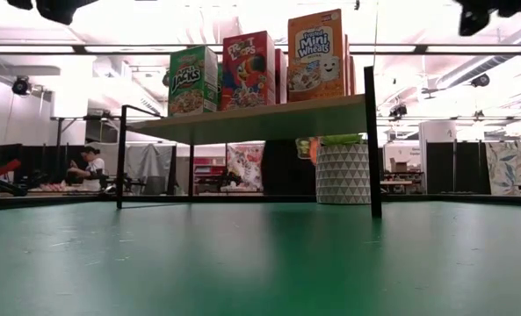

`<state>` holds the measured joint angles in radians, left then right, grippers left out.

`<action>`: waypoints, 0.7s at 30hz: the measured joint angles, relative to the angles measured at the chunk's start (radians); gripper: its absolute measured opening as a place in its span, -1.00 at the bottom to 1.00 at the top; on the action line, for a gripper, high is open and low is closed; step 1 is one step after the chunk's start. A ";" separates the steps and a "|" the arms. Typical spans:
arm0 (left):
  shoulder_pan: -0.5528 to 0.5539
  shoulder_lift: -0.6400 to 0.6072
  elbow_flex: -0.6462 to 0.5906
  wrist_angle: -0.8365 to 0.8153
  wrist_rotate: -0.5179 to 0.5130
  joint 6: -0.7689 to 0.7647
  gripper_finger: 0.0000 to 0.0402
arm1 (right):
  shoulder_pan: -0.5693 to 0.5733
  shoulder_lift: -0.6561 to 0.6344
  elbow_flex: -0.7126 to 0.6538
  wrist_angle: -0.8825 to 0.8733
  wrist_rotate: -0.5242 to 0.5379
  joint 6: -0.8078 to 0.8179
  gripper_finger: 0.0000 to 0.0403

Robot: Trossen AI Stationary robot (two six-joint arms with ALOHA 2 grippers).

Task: Stack cereal on shelf
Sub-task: Return to Home Position

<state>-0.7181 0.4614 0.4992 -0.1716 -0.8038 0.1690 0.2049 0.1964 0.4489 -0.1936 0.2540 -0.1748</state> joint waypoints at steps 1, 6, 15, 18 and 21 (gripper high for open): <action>0.000 -0.012 -0.010 0.000 0.000 0.002 -0.26 | 0.000 -0.026 -0.011 0.004 0.000 -0.001 -0.94; 0.000 -0.094 -0.068 0.010 0.000 0.002 -0.27 | 0.000 -0.149 -0.075 -0.006 -0.010 -0.020 -0.94; 0.005 -0.296 -0.180 0.074 -0.024 0.014 -0.34 | -0.001 -0.176 -0.151 0.043 -0.021 -0.036 -0.94; 0.005 -0.361 -0.218 0.103 -0.062 0.013 -0.36 | 0.000 -0.180 -0.192 0.060 -0.024 -0.046 -0.94; 0.006 -0.419 -0.263 0.142 -0.066 0.021 -0.37 | -0.001 -0.195 -0.235 0.084 -0.022 -0.051 -0.94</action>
<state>-0.7124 0.0429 0.2366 -0.0295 -0.8694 0.1901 0.2043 0.0017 0.2139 -0.1094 0.2317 -0.2258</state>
